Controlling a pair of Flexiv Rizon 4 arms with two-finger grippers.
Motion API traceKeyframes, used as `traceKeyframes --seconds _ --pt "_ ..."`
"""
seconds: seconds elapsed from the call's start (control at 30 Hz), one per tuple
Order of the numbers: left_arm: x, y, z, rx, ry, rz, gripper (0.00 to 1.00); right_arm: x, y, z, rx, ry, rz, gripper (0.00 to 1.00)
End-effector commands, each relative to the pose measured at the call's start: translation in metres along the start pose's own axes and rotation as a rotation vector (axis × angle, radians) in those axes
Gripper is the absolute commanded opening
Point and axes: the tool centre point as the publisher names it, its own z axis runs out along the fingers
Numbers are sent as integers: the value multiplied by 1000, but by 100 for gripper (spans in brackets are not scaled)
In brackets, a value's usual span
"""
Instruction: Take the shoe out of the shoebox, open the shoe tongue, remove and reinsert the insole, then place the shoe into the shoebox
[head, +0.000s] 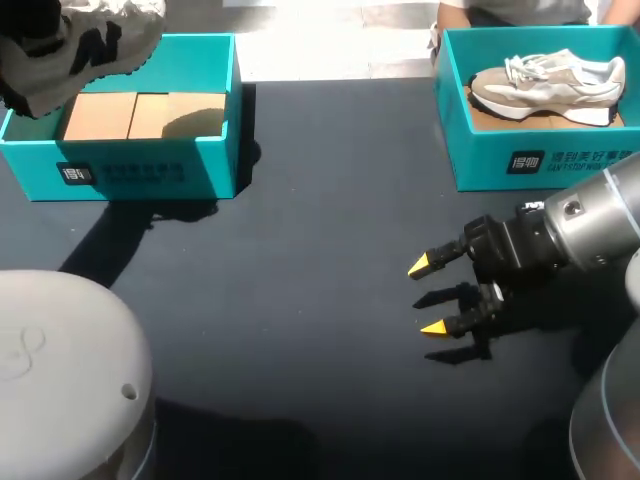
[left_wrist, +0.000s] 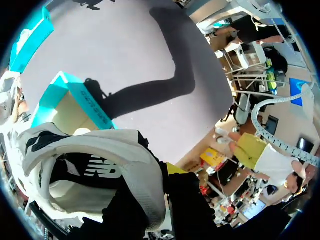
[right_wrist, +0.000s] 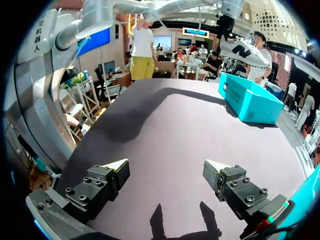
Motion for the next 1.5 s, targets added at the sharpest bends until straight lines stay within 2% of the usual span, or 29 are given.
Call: traceKeyframes --seconds 0.03,0.37,0.5,0.6,0.63,0.93,1.03,1.5 --pt "10 -5 2 -75 -29 138 0 0 1 2 5 -2 1 100" --pt "10 -5 2 -75 -29 138 0 0 1 2 5 -2 1 100" --pt "8 14 18 -126 -75 374 0 0 1 2 5 -2 1 100" --pt "7 23 21 -151 -81 536 0 0 1 2 5 -2 1 100" --pt "7 28 22 -156 -53 530 0 0 1 2 5 -2 1 100" --pt "-9 41 25 -205 -51 840 0 0 1 2 5 -2 1 100" --pt "-13 45 25 -203 -15 824 0 0 1 2 5 -2 1 100" --pt "-13 45 25 -203 -15 824 0 0 1 2 5 -2 1 100"
